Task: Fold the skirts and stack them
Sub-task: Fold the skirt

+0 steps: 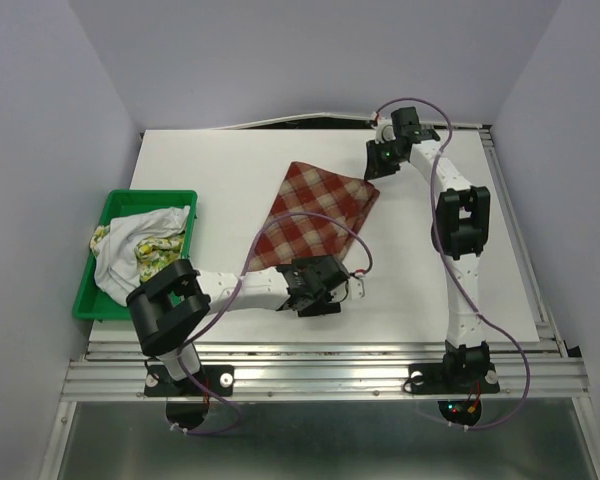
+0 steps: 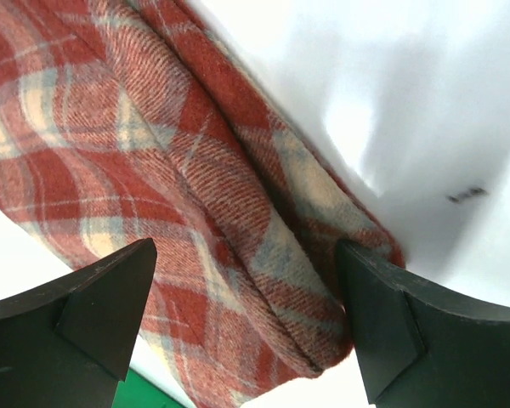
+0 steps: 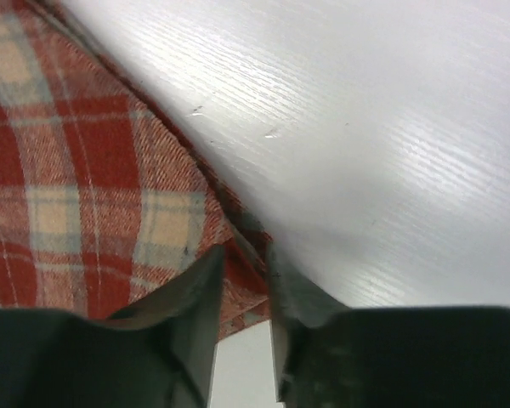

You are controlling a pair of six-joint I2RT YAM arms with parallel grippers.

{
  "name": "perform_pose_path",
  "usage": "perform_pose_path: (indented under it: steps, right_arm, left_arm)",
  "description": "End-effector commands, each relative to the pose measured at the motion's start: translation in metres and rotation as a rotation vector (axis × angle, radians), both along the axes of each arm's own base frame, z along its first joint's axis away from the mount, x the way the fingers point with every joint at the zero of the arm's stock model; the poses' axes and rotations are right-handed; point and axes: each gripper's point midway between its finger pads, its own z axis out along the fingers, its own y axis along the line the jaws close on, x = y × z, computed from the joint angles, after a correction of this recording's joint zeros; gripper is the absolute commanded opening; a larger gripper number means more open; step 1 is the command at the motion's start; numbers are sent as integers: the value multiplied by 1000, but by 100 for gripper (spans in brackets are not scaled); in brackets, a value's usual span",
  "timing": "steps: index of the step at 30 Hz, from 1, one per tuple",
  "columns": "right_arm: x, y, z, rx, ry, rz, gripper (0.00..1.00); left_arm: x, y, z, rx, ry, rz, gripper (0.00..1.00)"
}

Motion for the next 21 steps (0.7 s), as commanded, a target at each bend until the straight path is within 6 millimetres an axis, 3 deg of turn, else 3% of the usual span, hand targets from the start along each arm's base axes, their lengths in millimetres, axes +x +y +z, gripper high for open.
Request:
perform_pose_path:
  steps: [1,2,4,5,8,9,10,11,12,13,14,15,16,17,18,21]
  right_arm:
    - [-2,-11,11,-15,-20,6,48]
    - [-1,-12,18,-21,-34,1,63]
    - [8,-16,37,-38,-86,-23,73]
    - [10,-18,54,-39,-118,-37,80]
    - [11,-10,93,18,-180,-38,93]
    - [5,0,117,93,-199,-28,99]
    - [-5,6,115,131,-165,-17,100]
    - [-13,13,116,169,-150,11,100]
    - [-28,32,132,276,-119,36,97]
    - [-46,41,110,304,-33,43,95]
    - [-57,51,105,339,7,58,93]
    - [-73,71,106,400,53,97,88]
    - [-84,79,95,417,101,106,85]
    - [-102,85,70,424,179,116,82]
    - [-114,96,59,423,212,144,79]
    - [-131,89,10,351,285,143,73]
  left_arm:
    - [-19,-27,55,-176,63,-70,98]
    - [-22,-40,81,-257,68,-105,98]
    - [-28,-46,105,-319,84,-134,98]
    - [-32,-51,128,-388,87,-162,98]
    - [-38,-52,157,-496,131,-181,98]
    - [-36,-51,163,-519,149,-169,98]
    - [-37,-50,166,-553,199,-159,98]
    - [-15,-37,162,-562,210,-83,98]
    - [-6,-29,157,-563,236,-37,98]
    - [-3,-24,145,-566,312,-20,97]
    - [7,-15,139,-563,344,8,92]
    - [27,8,133,-576,372,91,86]
    - [28,12,124,-588,445,92,82]
    - [33,20,119,-584,461,104,78]
    - [39,34,112,-554,456,90,75]
    - [31,53,95,-447,383,-54,72]
